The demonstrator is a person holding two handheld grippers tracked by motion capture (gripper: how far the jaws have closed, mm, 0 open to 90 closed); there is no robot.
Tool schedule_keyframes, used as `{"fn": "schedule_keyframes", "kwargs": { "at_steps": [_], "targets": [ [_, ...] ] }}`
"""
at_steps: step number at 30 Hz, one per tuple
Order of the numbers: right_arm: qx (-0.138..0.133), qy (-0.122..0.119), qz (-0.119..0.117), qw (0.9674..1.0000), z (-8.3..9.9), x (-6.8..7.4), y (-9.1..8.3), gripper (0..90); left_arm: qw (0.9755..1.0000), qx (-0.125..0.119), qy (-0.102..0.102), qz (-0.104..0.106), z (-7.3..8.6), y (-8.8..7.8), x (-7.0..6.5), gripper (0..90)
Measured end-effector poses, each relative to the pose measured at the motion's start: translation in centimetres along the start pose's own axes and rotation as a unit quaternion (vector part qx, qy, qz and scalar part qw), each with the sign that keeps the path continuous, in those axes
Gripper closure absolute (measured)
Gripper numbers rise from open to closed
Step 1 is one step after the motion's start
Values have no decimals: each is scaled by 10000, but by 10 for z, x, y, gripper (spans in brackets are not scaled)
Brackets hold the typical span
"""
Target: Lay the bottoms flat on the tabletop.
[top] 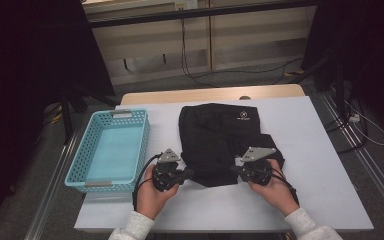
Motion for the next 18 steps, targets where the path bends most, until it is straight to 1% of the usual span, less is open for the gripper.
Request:
{"fn": "schedule_keyframes", "kwargs": {
  "at_steps": [3, 4, 5, 6, 8, 11, 13, 15, 16, 17, 18],
  "targets": [
    [-28, -79, -68, 9999, -3, 5, -3, 896, 10000, -44, -58, 46, 0, -6, 1, 892],
    [-14, -109, -87, 9999, -3, 7, -3, 896, 9999, -91, -44, 51, -1, -8, 2, 889],
    [-12, -132, -95, 9999, -3, 8, -3, 896, 9999, -102, -96, 92, -1, -10, 2, 890],
    [-8, -142, -137, 9998, -2, 11, -4, 896, 9998, -135, -101, 131, -2, -11, 1, 890],
    [12, -189, -189, 9996, -2, 15, -4, 896, 9997, -175, -96, 130, -3, -13, 1, 880],
    [69, -285, -252, 9993, -1, 21, -5, 896, 9995, -268, -122, 89, -6, -15, 3, 811],
    [90, -321, -302, 9990, -1, 24, -4, 896, 9991, -376, -208, 41, -9, -15, 4, 709],
    [170, -389, -341, 9985, 2, 27, -3, 894, 9986, -472, -218, -83, -11, -14, 8, 577],
    [207, -434, -325, 9983, 3, 27, -2, 887, 9986, -462, -226, -139, -11, -14, 10, 547],
    [242, -440, -332, 9982, 4, 28, -2, 887, 9983, -467, -290, -190, -11, -13, 12, 523],
    [258, -438, -375, 9980, 5, 29, -2, 886, 9985, -408, -289, -242, -9, -10, 14, 491]
  ]
}}
Point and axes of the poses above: each handheld gripper's, and its own axes: y roughly forward along the jaws, z roughly out of its underside, x roughly to its left, the point moved 9 cm from there along y, roughly forward along the jaws, and after that the axes turned 1 degree about -y, right-handed, at the moved point
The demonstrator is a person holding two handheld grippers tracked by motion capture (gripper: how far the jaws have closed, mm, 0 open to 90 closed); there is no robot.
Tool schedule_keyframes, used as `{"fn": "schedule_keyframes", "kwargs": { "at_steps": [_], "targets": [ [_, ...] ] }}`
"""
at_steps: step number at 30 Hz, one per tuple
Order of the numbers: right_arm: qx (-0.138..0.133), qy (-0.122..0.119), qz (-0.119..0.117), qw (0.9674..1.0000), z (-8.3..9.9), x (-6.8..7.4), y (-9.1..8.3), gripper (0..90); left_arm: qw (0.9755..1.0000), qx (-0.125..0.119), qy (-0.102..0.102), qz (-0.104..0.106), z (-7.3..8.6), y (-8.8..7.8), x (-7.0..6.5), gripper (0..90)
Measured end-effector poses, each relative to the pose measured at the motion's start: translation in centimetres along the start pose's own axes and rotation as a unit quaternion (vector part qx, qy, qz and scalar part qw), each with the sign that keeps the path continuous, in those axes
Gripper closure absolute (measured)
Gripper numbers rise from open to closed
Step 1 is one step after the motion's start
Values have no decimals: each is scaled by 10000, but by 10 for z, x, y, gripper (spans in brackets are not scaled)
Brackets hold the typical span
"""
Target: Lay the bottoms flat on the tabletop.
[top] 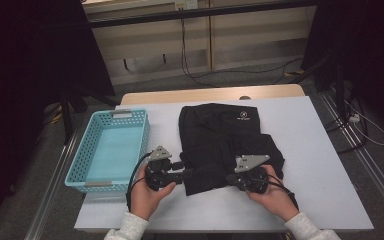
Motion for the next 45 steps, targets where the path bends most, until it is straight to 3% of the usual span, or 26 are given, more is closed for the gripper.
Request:
{"fn": "schedule_keyframes", "kwargs": {
  "at_steps": [3, 5, 8, 12, 16, 18, 21, 22, 24, 30, 35, 42, 45],
  "targets": [
    [61, -36, -105, 9999, 2, 4, -2, 881, 9997, 182, 70, -168, 7, 8, 6, 446],
    [51, -29, -66, 10000, 2, 4, -5, 820, 9993, 263, 75, -242, 11, 12, 9, 435],
    [-131, 130, 233, 9996, -2, -7, -15, 667, 9987, 358, 89, -344, 14, 14, 14, 406],
    [-265, 491, 653, 9963, -1, -29, -22, 604, 9978, 449, 69, -476, 17, 16, 18, 364],
    [-196, 745, 755, 9942, 7, -42, -12, 573, 9977, 439, 35, -509, 17, 18, 18, 337],
    [-118, 897, 731, 9932, 11, -44, -4, 561, 9974, 461, 128, -536, 17, 19, 20, 337],
    [-59, 980, 723, 9925, 12, -45, 4, 558, 9973, 466, 81, -561, 19, 21, 24, 341],
    [-58, 972, 721, 9926, 11, -45, 4, 568, 9974, 458, 5, -549, 20, 21, 23, 341],
    [-24, 956, 766, 9925, 11, -45, 5, 632, 9972, 493, 74, -562, 20, 21, 25, 341],
    [-39, 949, 479, 9943, 9, -37, 6, 865, 9974, 474, 40, -546, 20, 23, 22, 336],
    [-32, 873, 472, 9951, 9, -35, 6, 878, 9971, 492, -94, -573, 25, 24, 28, 355],
    [55, 888, 349, 9954, 17, -26, -5, 879, 9974, 475, -105, -526, 25, 25, 26, 358],
    [28, 985, 272, 9948, 21, -24, -9, 878, 9977, 539, -150, -381, 26, 25, 20, 386]
  ]
}}
Point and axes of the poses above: each handheld gripper's, and its own axes: y roughly forward along the jaws, z roughly out of its underside, x roughly to its left, the point moved 9 cm from there along y, roughly forward along the jaws, and after that the axes turned 1 degree about -y, right-handed, at the moved point
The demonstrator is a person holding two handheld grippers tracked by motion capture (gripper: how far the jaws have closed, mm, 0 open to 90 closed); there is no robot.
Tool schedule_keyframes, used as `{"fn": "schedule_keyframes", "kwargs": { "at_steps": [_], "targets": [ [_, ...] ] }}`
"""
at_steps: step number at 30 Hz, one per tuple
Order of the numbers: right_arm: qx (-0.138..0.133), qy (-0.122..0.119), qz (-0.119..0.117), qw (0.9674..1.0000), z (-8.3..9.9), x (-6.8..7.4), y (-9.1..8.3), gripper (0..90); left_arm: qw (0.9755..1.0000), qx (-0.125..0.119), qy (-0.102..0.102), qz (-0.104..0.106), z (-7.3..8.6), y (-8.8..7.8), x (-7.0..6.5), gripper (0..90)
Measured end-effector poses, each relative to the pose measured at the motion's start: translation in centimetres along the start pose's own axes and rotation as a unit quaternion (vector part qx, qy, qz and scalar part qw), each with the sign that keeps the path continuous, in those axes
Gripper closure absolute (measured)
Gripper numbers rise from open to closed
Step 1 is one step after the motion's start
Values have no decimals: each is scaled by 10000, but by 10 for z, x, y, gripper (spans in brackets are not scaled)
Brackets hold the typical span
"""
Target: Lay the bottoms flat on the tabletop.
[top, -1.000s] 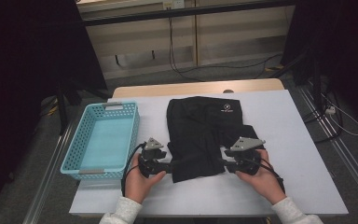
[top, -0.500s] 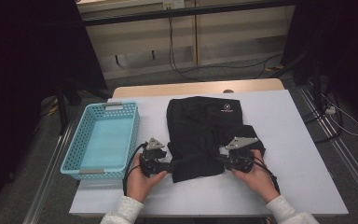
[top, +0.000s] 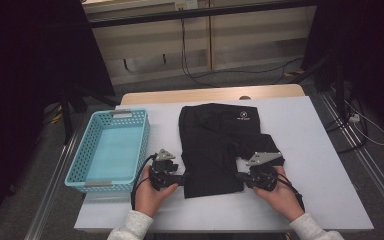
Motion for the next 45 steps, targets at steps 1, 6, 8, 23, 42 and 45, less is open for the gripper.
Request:
{"fn": "schedule_keyframes", "kwargs": {
  "at_steps": [1, 6, 8, 23, 42, 45],
  "targets": [
    [4, 25, -13, 10000, 1, 0, -1, 878, 10000, 20, 5, 36, 0, 0, -2, 401],
    [31, -17, -78, 10000, 4, 9, -4, 878, 9997, 114, -111, 196, 1, 0, -9, 535],
    [27, -34, -102, 9999, 6, 12, -4, 877, 9997, 179, -60, 167, 2, 0, -8, 593],
    [227, -154, -463, 9986, 18, 33, -16, 870, 9950, 715, -195, 677, 14, -11, -23, 893],
    [-93, 401, 483, 9980, -3, -11, 2, 609, 9994, 35, -307, 165, -6, 1, -2, 511],
    [-94, 330, 466, 9983, -3, -11, 3, 668, 9992, 17, -355, 205, -7, 7, -1, 623]
  ]
}}
Point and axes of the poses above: each handheld gripper's, and its own axes: y roughly forward along the jaws, z roughly out of its underside, x roughly to its left, the point moved 9 cm from there along y, roughly forward along the jaws, and after that the axes turned 1 degree about -y, right-handed, at the moved point
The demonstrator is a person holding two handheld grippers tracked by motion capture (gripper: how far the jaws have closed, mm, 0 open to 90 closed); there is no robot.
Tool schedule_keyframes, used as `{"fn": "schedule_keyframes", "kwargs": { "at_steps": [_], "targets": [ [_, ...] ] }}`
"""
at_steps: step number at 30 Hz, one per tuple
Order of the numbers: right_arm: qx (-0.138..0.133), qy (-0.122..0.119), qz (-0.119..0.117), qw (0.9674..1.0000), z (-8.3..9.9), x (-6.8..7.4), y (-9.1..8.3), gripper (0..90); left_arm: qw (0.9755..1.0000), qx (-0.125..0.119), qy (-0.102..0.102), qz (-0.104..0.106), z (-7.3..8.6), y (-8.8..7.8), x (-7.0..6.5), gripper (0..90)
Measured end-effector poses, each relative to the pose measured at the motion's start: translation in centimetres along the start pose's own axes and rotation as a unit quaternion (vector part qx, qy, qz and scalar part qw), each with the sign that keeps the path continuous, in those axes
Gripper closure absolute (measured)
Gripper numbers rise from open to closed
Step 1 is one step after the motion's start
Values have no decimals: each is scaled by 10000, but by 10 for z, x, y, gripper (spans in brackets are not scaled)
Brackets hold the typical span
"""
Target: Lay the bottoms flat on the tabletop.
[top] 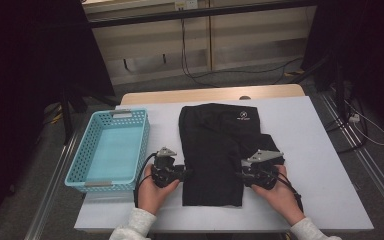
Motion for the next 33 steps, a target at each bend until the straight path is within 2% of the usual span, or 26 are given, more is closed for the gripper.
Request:
{"fn": "schedule_keyframes", "kwargs": {
  "at_steps": [2, 4, 6, 9, 13, 19, 21, 22, 23, 25, 26, 27, 30, 32, 33],
  "targets": [
    [-20, -45, -12, 10000, 0, 0, 0, 747, 9998, 150, -21, 90, 1, -1, -2, 689],
    [-30, 13, -214, 9998, 0, 4, 1, 810, 9996, 198, -16, 184, 3, 1, -6, 780],
    [-30, 8, -271, 9996, 0, 5, 1, 867, 9991, 311, -69, 273, 5, 1, -10, 846],
    [-29, 16, -352, 9994, 1, 7, 1, 872, 9985, 416, -125, 347, 8, -1, -14, 882],
    [52, 11, -549, 9985, 6, 11, -5, 873, 9970, 553, -173, 513, 18, -11, -20, 887],
    [151, 77, -776, 9968, 13, 14, -13, 873, 9957, 644, -105, 661, 25, -18, -30, 882],
    [140, 78, -769, 9969, 14, 14, -13, 872, 9966, 598, -40, 562, 23, -19, -29, 815],
    [158, 63, -780, 9968, 14, 14, -13, 872, 9981, 470, -17, 388, 20, -19, -26, 716],
    [183, 34, -788, 9967, 14, 15, -13, 872, 9987, 372, -25, 338, 17, -20, -23, 614],
    [191, 12, -835, 9963, 14, 17, -13, 872, 9995, 154, -82, 278, 9, -23, -18, 577],
    [199, 19, -836, 9963, 13, 18, -12, 871, 9997, 47, -98, 236, 6, -22, -17, 527],
    [196, 8, -844, 9962, 13, 18, -12, 869, 9993, 109, -119, 327, 6, -21, -18, 528],
    [171, 19, -849, 9962, 12, 19, -11, 867, 9995, 204, -50, 215, 6, -10, -15, 568],
    [177, 1, -836, 9963, 12, 19, -11, 867, 9994, 244, -119, 203, 7, -5, -12, 640],
    [170, 7, -822, 9965, 12, 18, -11, 866, 9989, 334, -164, 281, 9, -3, -13, 737]
  ]
}}
Point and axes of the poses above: each handheld gripper's, and its own axes: y roughly forward along the jaws, z roughly out of its underside, x roughly to its left, the point moved 9 cm from there along y, roughly forward along the jaws, and after that the axes turned 1 degree about -y, right-handed, at the moved point
